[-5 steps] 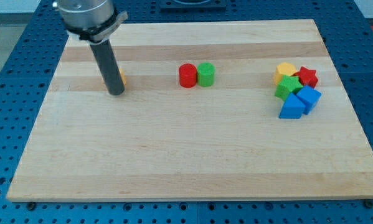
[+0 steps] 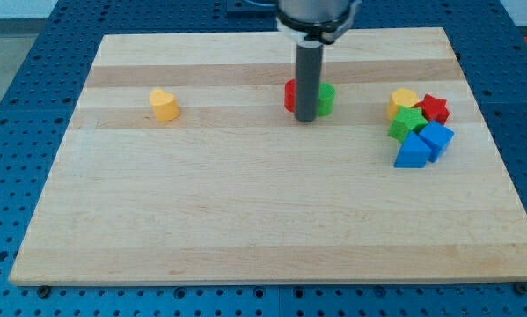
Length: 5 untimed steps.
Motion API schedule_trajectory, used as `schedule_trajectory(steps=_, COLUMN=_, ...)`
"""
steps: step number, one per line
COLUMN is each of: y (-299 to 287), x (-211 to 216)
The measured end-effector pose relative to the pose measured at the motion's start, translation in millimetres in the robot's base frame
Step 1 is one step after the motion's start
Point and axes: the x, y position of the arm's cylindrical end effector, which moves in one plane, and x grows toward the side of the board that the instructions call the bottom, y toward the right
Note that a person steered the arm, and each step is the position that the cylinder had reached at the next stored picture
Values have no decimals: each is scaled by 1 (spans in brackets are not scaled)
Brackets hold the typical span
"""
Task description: Move the red and green circle into a group of blocks
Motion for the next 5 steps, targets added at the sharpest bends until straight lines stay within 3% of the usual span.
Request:
schedule_trajectory(steps=1, y=30, x=-13)
schedule_trajectory(steps=2, y=19, x=-17)
schedule_trajectory(steps=4, y=-83, x=24)
schedule_trajectory(steps=5, y=-103, x=6)
